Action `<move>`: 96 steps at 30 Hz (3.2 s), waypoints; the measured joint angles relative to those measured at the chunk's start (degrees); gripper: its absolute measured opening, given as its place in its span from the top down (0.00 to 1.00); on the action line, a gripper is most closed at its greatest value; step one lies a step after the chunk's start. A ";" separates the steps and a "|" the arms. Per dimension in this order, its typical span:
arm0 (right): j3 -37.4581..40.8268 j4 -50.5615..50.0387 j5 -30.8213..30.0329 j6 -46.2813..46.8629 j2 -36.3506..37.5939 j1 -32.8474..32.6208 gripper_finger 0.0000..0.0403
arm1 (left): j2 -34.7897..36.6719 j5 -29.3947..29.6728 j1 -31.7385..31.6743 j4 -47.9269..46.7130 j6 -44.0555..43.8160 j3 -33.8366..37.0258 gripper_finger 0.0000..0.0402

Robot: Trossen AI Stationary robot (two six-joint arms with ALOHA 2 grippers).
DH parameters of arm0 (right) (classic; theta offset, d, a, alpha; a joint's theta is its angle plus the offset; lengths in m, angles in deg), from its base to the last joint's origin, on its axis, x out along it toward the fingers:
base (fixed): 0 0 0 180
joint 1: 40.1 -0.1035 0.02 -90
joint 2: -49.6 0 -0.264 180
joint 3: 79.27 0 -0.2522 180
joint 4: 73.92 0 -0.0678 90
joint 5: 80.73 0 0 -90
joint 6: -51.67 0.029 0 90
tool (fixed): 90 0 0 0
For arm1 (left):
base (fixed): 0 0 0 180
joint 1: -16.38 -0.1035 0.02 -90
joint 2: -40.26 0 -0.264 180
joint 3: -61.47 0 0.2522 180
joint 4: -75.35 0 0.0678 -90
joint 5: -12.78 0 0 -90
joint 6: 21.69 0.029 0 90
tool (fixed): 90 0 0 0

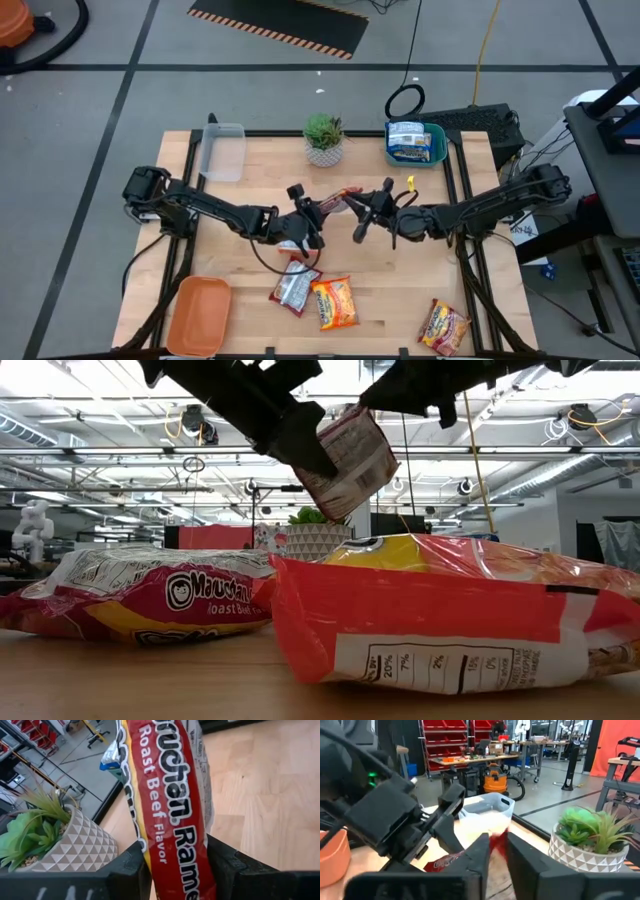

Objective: Sort Maruchan noodles
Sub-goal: Put the top red noodle pack into the transparent bin

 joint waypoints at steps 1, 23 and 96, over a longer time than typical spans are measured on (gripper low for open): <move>0.00 -1.02 0.01 0.01 0.75 -0.02 0.83 | 0.00 -0.02 0.00 -0.51 0.00 0.00 0.66; 0.00 -11.08 -0.02 0.98 14.13 -8.63 0.63 | 5.50 0.50 -7.05 -27.16 -5.64 -0.02 0.66; 0.00 -11.02 2.86 -16.08 22.00 -26.14 0.64 | 19.29 1.64 -53.09 -62.46 -24.15 -0.07 0.66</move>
